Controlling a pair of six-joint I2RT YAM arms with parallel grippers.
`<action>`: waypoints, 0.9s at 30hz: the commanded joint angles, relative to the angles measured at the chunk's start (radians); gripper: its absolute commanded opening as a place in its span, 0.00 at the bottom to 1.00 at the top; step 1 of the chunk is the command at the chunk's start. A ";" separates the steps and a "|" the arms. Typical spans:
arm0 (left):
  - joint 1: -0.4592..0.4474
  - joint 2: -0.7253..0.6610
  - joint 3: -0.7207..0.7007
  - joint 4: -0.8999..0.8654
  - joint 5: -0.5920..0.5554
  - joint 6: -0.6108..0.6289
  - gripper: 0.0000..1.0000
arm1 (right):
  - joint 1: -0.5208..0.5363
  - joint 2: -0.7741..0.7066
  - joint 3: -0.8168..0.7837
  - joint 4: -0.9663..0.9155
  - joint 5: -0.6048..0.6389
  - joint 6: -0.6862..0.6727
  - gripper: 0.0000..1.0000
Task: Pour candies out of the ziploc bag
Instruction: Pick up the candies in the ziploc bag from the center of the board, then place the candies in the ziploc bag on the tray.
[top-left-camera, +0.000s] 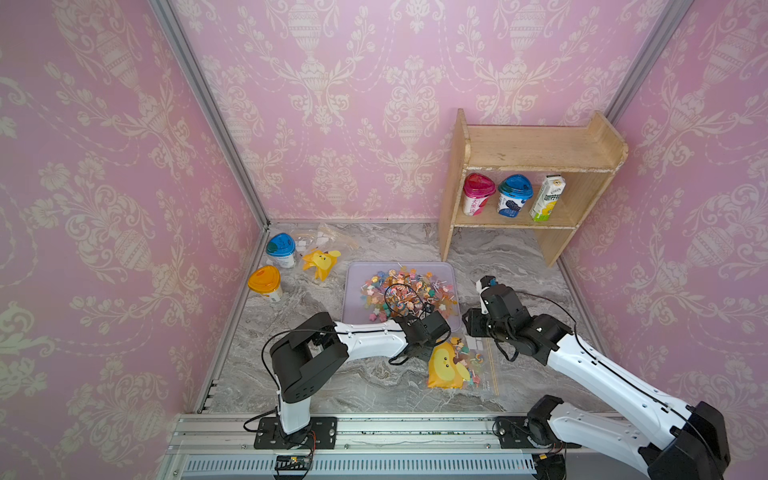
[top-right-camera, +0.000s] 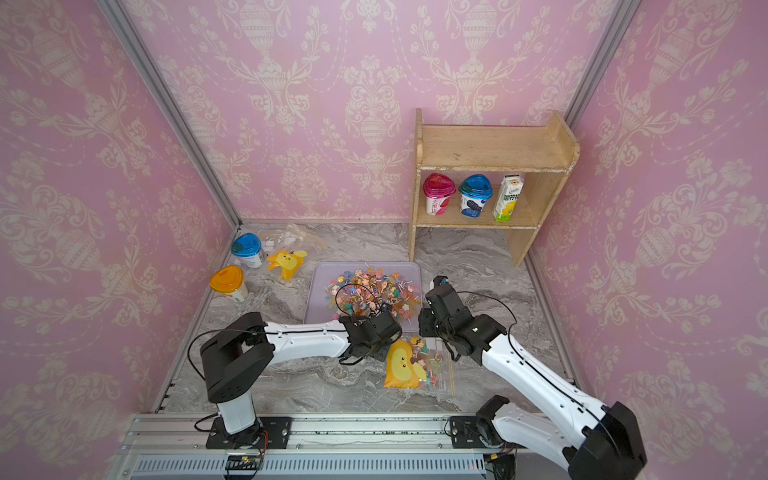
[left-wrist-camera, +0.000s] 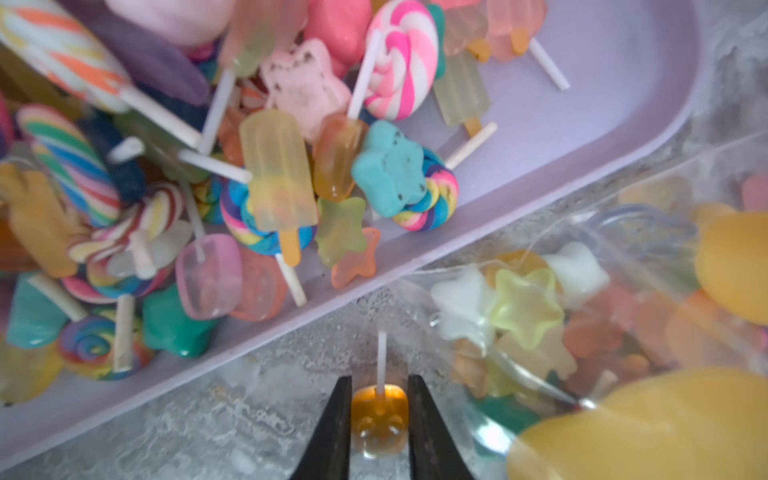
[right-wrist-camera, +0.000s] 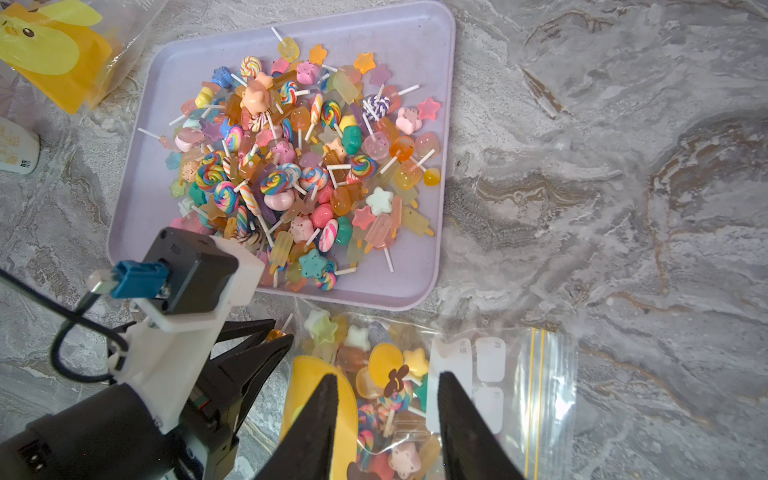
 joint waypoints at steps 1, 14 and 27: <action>-0.009 -0.061 0.022 -0.075 -0.048 0.042 0.19 | -0.006 -0.010 -0.002 -0.005 0.000 0.022 0.43; 0.059 -0.189 0.032 -0.121 -0.119 0.123 0.19 | -0.006 -0.013 -0.002 -0.006 -0.003 0.024 0.43; 0.379 -0.290 -0.106 0.010 -0.034 0.182 0.20 | -0.008 -0.034 0.002 -0.026 -0.001 0.025 0.43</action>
